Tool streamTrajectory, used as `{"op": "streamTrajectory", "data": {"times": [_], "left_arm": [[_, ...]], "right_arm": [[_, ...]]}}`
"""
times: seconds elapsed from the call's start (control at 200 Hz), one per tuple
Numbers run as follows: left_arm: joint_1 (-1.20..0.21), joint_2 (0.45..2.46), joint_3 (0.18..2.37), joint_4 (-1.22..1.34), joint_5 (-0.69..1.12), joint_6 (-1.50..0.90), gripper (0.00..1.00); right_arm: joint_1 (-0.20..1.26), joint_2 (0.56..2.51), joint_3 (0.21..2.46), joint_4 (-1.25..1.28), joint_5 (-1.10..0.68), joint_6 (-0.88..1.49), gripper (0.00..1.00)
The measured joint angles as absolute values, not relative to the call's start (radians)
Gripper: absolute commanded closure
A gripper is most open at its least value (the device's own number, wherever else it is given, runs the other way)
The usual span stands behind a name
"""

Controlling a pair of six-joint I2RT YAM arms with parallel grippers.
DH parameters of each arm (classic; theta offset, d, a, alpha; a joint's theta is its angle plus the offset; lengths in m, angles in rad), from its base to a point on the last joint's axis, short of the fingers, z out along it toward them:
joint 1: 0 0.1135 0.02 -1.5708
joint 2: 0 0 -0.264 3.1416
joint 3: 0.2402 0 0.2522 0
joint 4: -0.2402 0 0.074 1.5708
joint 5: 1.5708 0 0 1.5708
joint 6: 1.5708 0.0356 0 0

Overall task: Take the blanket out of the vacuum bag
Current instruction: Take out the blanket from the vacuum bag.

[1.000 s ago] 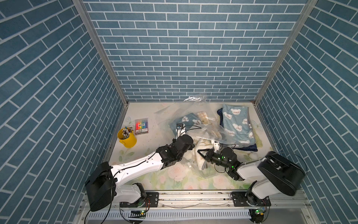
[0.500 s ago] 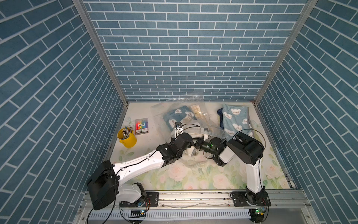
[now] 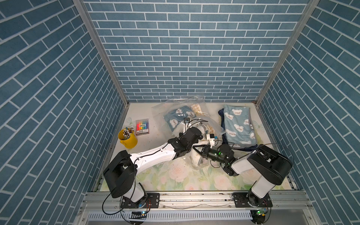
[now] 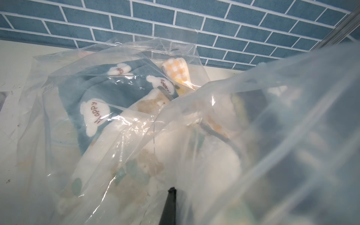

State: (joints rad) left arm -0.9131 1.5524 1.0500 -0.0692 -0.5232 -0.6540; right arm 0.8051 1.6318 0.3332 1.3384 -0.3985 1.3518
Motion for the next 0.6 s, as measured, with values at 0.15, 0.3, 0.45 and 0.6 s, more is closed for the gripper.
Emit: {"op": "streamTrajectory", "data": {"times": [0.15,0.3,0.45,0.6], "left_arm": [[-0.902,1.576,1.056,-0.067,-0.523,-0.654,0.98],[-0.880,1.588,1.056,-0.061,-0.522,-0.654,0.98],[-0.863,1.603,1.060,-0.052,-0.514,-0.654,0.98],[-0.850,1.607,1.060,-0.042,-0.503,-0.654,0.98]], "right_arm": [[0.812,1.444,0.304,1.186,-0.351,1.304,1.00],[0.836,1.244,0.306,0.981,-0.305,1.232,1.00],[0.849,1.058,0.306,0.793,-0.265,1.178,1.00],[0.850,0.929,0.334,0.654,-0.254,1.138,1.00]]}}
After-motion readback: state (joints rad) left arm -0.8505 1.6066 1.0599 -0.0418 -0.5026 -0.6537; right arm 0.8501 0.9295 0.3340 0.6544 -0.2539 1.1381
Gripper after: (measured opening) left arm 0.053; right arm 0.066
